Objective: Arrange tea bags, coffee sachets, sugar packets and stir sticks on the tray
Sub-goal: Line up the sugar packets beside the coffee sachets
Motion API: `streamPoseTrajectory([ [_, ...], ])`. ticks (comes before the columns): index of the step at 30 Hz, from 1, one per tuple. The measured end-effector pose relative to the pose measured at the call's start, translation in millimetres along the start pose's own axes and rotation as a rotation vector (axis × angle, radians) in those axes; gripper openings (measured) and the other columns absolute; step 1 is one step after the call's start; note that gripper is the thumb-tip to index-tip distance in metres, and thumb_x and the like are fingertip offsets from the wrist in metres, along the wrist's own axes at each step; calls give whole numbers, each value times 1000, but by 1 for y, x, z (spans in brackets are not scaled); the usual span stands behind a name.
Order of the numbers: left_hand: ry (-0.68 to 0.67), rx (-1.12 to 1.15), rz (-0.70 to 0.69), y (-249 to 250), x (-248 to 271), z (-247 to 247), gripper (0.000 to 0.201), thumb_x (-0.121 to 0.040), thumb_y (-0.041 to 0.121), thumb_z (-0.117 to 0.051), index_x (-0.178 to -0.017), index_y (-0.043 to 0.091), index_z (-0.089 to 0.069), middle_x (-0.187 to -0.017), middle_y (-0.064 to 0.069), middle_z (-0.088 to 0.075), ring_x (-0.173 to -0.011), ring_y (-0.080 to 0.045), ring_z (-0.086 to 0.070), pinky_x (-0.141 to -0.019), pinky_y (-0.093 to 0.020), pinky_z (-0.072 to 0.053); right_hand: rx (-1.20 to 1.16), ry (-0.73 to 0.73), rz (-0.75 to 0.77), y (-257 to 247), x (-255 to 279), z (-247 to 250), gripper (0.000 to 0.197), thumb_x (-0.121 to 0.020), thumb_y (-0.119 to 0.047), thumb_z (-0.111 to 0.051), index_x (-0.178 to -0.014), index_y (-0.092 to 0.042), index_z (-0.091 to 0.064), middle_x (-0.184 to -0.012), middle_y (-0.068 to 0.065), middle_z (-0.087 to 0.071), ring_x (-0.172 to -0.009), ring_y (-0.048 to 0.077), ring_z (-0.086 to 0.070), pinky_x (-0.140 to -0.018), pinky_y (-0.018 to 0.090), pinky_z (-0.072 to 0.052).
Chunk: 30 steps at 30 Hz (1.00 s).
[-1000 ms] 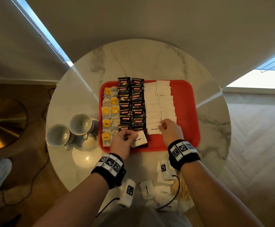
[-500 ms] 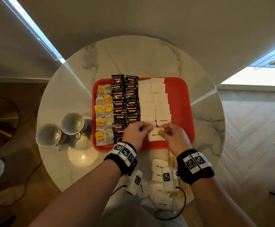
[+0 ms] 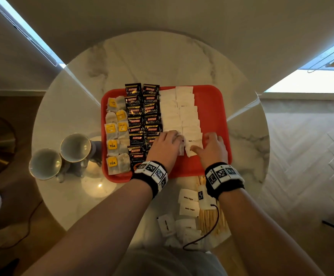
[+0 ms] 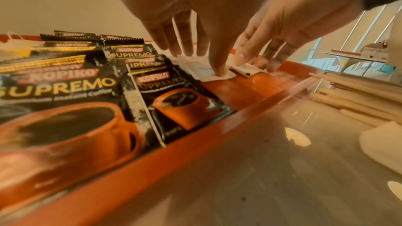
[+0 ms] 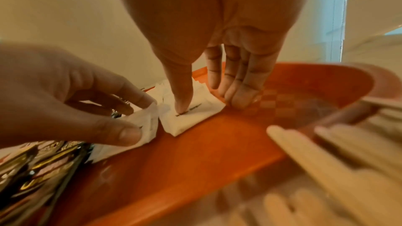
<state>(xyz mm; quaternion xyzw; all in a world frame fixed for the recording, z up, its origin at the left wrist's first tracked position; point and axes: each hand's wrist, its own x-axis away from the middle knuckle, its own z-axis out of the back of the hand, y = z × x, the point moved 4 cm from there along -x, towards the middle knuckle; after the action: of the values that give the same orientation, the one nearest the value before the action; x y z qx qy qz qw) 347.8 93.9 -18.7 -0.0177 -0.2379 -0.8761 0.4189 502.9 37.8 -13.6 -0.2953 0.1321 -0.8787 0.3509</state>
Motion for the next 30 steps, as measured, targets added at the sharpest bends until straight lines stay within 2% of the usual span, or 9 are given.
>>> streamPoseTrajectory([
  [5,-8,18,-14,-1,0,-2,46,-92,10,-60,-138,11,-55,-146,-11,-48,-132,-34,-43,-107,-49,-43,-7,2,7,-3,2,-7,50,-81,-34,-80,-120,-13,-57,-119,9,-57,-105,30,-58,-90,43,-49],
  [9,0,100,-42,4,21,7,47,-90,27,-70,-132,13,-58,-133,-12,-55,-120,-33,-52,-98,-47,-49,35,9,20,7,18,4,47,-83,-41,-78,-120,-20,-59,-115,2,-59,-100,22,-60,-84,35,-48],
  [12,-235,126,-53,12,57,2,36,-100,39,-53,-128,18,-57,-124,-4,-57,-113,-23,-55,-94,-41,-52,64,-89,120,16,48,5,35,-84,-42,-77,-112,-26,-62,-102,-9,-62,-91,12,-61,-82,33,-52],
  [15,-453,10,-67,14,99,-14,32,-100,43,-50,-117,17,-59,-116,-4,-60,-106,-25,-60,-87,-40,-54,115,-275,229,24,85,-3,28,-86,-41,-76,-108,-29,-64,-96,-14,-61,-88,7,-61,-82,30,-53],
  [18,-587,-64,-52,13,132,-34,50,-94,52,-58,-127,15,-53,-128,-9,-55,-117,-30,-55,-90,-42,-50,347,-386,384,33,113,-18,46,-86,-42,-74,-127,-29,-57,-120,-11,-55,-116,14,-53,-99,30,-45],
  [21,-616,-98,-61,16,150,-42,73,-88,48,-66,-146,13,-37,-149,-11,-39,-134,-30,-41,-101,-43,-45,577,-374,494,43,129,-32,67,-85,-42,-75,-142,-27,-43,-140,-4,-45,-133,21,-40,-113,36,-37],
  [23,-598,-127,-81,17,155,-43,69,-91,44,-65,-147,13,-38,-152,-11,-34,-137,-30,-36,-103,-43,-44,639,-350,523,46,134,-39,70,-85,-40,-76,-143,-24,-40,-142,-2,-46,-133,24,-41,-112,37,-37],
  [27,-579,-81,-42,10,162,-45,48,-97,35,-58,-139,14,-50,-148,-10,-36,-134,-29,-37,-102,-42,-45,672,-332,549,43,135,-41,55,-85,-37,-74,-132,-22,-49,-136,1,-50,-128,25,-42,-110,38,-35],
  [30,-527,-26,18,2,166,-46,47,-100,23,-52,-146,19,-42,-148,-9,-37,-133,-30,-40,-105,-42,-45,727,-316,614,40,137,-41,43,-88,-35,-71,-125,-23,-54,-133,2,-51,-126,28,-41,-108,41,-36],
])
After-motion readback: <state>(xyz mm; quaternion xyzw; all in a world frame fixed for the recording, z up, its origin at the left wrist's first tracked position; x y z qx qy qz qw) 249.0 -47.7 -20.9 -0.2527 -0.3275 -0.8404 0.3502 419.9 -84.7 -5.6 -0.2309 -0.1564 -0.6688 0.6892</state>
